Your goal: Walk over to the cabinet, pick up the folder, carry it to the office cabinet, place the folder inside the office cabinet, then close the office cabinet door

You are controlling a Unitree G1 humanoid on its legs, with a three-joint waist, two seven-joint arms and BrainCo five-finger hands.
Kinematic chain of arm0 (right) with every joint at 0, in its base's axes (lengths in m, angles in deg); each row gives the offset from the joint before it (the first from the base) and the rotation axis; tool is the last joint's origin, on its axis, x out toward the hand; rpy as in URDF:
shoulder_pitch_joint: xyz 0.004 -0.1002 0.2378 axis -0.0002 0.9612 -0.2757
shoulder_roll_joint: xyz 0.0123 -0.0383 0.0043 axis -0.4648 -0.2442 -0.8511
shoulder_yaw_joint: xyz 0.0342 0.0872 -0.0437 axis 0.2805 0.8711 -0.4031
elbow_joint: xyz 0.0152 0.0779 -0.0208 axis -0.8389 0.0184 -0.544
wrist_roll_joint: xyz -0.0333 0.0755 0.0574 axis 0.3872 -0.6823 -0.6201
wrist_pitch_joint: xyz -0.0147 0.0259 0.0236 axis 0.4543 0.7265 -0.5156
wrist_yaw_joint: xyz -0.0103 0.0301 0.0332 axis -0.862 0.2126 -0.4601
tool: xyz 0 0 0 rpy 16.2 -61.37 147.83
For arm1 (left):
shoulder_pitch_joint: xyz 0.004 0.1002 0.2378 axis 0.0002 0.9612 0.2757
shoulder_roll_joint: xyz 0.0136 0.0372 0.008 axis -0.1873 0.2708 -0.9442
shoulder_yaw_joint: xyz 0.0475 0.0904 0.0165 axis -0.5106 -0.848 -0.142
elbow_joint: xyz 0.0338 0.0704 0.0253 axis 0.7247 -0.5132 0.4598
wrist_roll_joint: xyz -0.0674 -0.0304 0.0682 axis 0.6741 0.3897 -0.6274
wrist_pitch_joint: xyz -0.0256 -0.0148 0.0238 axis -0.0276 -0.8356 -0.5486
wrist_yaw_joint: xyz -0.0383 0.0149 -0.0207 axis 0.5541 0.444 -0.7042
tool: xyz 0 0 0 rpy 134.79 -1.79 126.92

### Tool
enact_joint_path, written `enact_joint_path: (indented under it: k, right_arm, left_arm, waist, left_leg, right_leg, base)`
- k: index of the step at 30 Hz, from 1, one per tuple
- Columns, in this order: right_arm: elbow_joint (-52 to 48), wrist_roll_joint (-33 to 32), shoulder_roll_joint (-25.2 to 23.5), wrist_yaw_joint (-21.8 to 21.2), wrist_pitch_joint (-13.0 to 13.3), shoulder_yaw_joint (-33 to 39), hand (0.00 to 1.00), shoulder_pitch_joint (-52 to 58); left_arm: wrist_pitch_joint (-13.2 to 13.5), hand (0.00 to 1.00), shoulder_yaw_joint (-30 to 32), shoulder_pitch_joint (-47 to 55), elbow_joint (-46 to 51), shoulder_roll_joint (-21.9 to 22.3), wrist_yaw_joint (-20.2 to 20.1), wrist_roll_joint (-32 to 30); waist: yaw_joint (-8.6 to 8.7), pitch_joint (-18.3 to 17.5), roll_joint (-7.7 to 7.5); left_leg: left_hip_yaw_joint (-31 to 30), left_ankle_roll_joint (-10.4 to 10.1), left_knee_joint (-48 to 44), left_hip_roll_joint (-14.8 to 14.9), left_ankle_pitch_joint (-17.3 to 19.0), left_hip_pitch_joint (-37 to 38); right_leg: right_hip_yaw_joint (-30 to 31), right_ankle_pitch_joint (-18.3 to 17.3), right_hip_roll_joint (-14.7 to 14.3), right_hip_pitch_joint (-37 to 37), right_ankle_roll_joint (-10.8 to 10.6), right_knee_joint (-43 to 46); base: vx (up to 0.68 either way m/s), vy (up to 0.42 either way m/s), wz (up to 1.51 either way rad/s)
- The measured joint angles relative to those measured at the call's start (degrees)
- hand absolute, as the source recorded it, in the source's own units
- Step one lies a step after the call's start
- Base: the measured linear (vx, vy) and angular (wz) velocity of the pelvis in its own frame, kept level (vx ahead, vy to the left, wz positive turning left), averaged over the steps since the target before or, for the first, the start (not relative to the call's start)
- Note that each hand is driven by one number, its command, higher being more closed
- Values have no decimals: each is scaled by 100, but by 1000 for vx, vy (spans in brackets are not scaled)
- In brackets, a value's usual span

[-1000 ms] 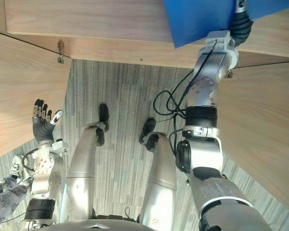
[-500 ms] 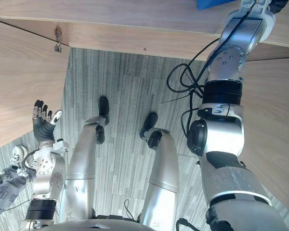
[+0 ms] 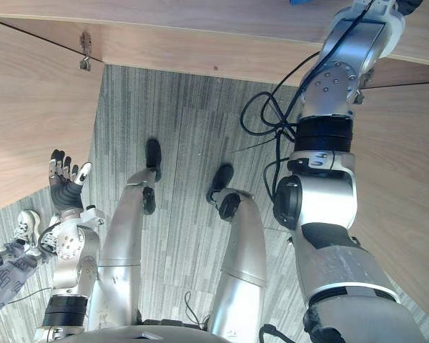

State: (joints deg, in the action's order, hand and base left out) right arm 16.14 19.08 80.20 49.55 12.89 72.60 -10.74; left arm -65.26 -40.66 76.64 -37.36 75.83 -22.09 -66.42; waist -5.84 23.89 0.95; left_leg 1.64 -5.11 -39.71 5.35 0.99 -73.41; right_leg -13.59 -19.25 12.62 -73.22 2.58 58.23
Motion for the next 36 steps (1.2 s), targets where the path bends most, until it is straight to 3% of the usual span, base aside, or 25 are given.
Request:
enact_joint_path:
  k: [9, 16, 19, 21, 26, 31, 36]
  right_arm:
    - [-20, -143, -520, 419, 119, 192, 0, -63]
    - [49, -110, -629, 659, -84, 116, 0, 80]
    - [238, 256, -569, 664, -384, -210, 0, 78]
    - [319, 1019, -572, 617, -930, -666, 0, 80]
    - [1085, 2242, -558, 348, -1744, -1005, 0, -248]
    - [1717, 3059, -207, 94, -2157, -1442, 0, -571]
    - [2051, 3283, -22, -159, -2266, -1579, 0, -641]
  left_arm:
    - [-17, 0, -4, -18, -28, 12, 121, -14]
    - [-72, 0, -11, -28, -232, 6, 186, -20]
    - [-100, 0, 0, -55, -244, -1, 252, -20]
    - [-225, 0, -17, -436, -323, -3, 310, -24]
    - [-374, 0, -130, -1039, -363, -4, 309, -126]
    - [-427, 0, -99, -820, -129, -71, 184, -122]
    - [-436, 0, -91, -670, 106, -115, 43, -116]
  waist:
    - [-13, -169, 7]
    - [-48, -257, 30]
    - [-38, -257, 29]
    - [-6, -257, 29]
    - [135, -257, 29]
    - [150, -258, 29]
    - [141, -258, 29]
  left_leg:
    - [-25, -3, -16, 26, -27, 26]
    - [-106, -3, -11, 77, -27, 141]
    - [-103, -2, -11, 147, -27, 178]
    - [-52, 0, -1, 235, -28, 199]
    - [-9, 31, 101, 254, -77, 339]
    - [19, 57, 307, 259, -191, 439]
    - [17, 82, 292, 256, -211, 457]
  right_leg:
    - [-29, 37, -39, 60, 52, -41]
    - [-130, 81, -97, 269, 60, -181]
    - [-141, 152, -174, 332, 64, -287]
    - [-122, 253, -261, 353, 65, -397]
    - [-119, 363, -283, 474, 89, -528]
    - [-132, 504, -312, 562, 68, -754]
    - [-137, 577, -314, 634, 32, -836]
  base:
    - [-34, 12, -2]
    - [-10, 5, -3]
    - [-23, 14, -15]
    - [-37, 25, -27]
    - [-42, 22, -9]
    - [-18, 11, -3]
    - [-35, 20, -3]
